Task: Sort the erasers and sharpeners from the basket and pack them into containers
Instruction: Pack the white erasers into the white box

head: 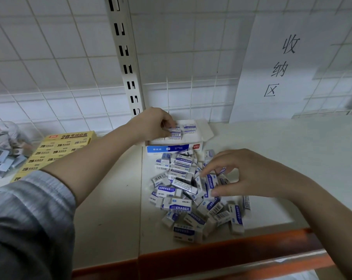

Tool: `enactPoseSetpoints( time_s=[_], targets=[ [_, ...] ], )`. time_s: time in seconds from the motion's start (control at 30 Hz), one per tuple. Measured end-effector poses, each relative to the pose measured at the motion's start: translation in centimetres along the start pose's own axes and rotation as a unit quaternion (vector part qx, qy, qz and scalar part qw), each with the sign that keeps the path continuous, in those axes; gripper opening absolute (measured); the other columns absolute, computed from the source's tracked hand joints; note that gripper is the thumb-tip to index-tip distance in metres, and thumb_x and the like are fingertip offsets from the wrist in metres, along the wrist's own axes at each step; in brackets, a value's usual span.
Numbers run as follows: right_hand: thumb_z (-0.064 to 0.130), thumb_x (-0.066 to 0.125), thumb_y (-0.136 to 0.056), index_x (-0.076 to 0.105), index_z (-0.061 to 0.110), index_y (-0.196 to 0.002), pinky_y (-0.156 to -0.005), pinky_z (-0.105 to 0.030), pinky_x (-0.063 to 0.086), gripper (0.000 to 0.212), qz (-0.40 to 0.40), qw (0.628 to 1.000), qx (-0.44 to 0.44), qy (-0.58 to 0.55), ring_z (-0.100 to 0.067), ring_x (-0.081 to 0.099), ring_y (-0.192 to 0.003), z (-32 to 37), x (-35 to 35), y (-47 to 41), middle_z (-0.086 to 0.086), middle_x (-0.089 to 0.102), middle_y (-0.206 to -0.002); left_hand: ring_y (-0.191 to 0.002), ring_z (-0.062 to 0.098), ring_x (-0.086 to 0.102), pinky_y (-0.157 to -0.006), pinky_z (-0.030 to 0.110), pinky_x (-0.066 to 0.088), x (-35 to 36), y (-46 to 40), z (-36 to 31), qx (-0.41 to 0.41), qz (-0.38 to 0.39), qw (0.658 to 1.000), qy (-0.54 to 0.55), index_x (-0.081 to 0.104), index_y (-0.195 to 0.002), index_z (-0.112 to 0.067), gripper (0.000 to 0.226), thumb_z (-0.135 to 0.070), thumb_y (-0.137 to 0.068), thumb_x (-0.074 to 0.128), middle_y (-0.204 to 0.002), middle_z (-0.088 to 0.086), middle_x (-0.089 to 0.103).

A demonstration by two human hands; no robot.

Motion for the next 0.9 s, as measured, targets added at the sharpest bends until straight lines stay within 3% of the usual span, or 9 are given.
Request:
enactPoseSetpoints(
  time_s=[0.13, 0.3, 0.43, 0.57, 0.7, 0.77, 0.9],
  targets=[
    [0.045, 0.075, -0.071, 0.061, 0.051, -0.095, -0.086, -0.025, 0.052, 0.028, -0.068, 0.996, -0.005, -0.051, 0.004, 0.057, -0.093, 0.2, -1.4, 0.1, 0.024, 0.056, -0.101, -0.083, 0.011, 0.061, -0.074, 0.021, 0.047, -1.7, 1.7, -0.4, -0.016, -0.044, 0.997, 0.060, 0.071, -0.096, -0.024, 0.013, -0.020, -0.089, 0.061, -0.089, -0.007, 0.068],
    [0.019, 0.081, -0.069, 0.059, 0.045, -0.095, -0.077, -0.016, 0.053, 0.043, -0.144, 0.981, -0.013, -0.128, 0.001, 0.062, -0.088, 0.3, -2.8, -0.4, 0.017, 0.055, -0.108, -0.074, -0.001, 0.058, -0.063, 0.003, 0.041, -3.1, 5.5, -1.9, -0.010, -0.059, 0.991, 0.119, 0.071, -0.094, -0.023, 0.012, -0.019, -0.089, 0.061, -0.087, -0.010, 0.068],
    [0.000, 0.080, -0.067, 0.060, 0.030, -0.102, -0.068, -0.009, 0.050, 0.050, -0.180, 0.959, -0.018, -0.220, -0.002, 0.069, -0.077, 0.5, -3.5, -1.2, 0.009, 0.066, -0.098, -0.077, -0.003, 0.058, -0.069, 0.009, 0.045, -3.3, 9.0, -3.3, 0.001, -0.048, 0.990, 0.135, 0.072, -0.094, -0.024, 0.011, -0.021, -0.088, 0.062, -0.089, -0.015, 0.069],
    [-0.002, 0.078, -0.068, 0.064, 0.025, -0.099, -0.068, -0.016, 0.054, 0.044, -0.217, 0.941, -0.033, -0.259, -0.011, 0.071, -0.075, 0.8, -4.4, -1.7, 0.006, 0.073, -0.083, -0.078, -0.004, 0.059, -0.072, 0.013, 0.046, -3.3, 12.6, -4.0, -0.012, -0.062, 0.985, 0.158, 0.071, -0.087, -0.030, 0.011, -0.021, -0.087, 0.064, -0.084, -0.020, 0.068],
    [-0.004, 0.069, -0.078, 0.062, 0.027, -0.101, -0.066, -0.023, 0.057, 0.039, -0.210, 0.933, -0.035, -0.289, -0.016, 0.072, -0.073, 1.2, -4.3, -2.1, 0.005, 0.074, -0.081, -0.079, -0.004, 0.059, -0.067, 0.010, 0.044, -1.9, 15.5, -4.1, -0.040, -0.058, 0.978, 0.197, 0.071, -0.083, -0.034, 0.007, -0.027, -0.082, 0.068, -0.081, -0.036, 0.064],
    [-0.002, 0.066, -0.082, 0.060, 0.030, -0.104, -0.065, -0.020, 0.056, 0.040, -0.207, 0.935, -0.036, -0.285, -0.014, 0.071, -0.072, 1.5, -4.0, -2.1, 0.006, 0.073, -0.079, -0.079, -0.003, 0.059, -0.066, 0.007, 0.041, -1.1, 16.5, -4.3, -0.047, -0.058, 0.973, 0.218, 0.072, -0.084, -0.033, 0.007, -0.031, -0.078, 0.071, -0.083, -0.029, 0.066],
    [0.006, 0.067, -0.083, 0.055, 0.031, -0.118, -0.070, -0.019, 0.056, 0.045, -0.204, 0.941, -0.024, -0.269, -0.009, 0.070, -0.072, 1.5, -3.3, -1.8, 0.004, 0.074, -0.079, -0.082, -0.004, 0.058, -0.068, 0.004, 0.036, 0.5, 17.7, -4.9, -0.049, -0.040, 0.969, 0.240, 0.074, -0.092, -0.024, 0.030, -0.039, -0.066, 0.074, -0.087, -0.017, 0.067]
  ],
)
Point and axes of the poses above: each hand's wrist, its own y-axis away from the middle knuckle, its own x-axis out of the palm, z = x × y, the point moved 8 cm from there along -y, towards the middle knuckle
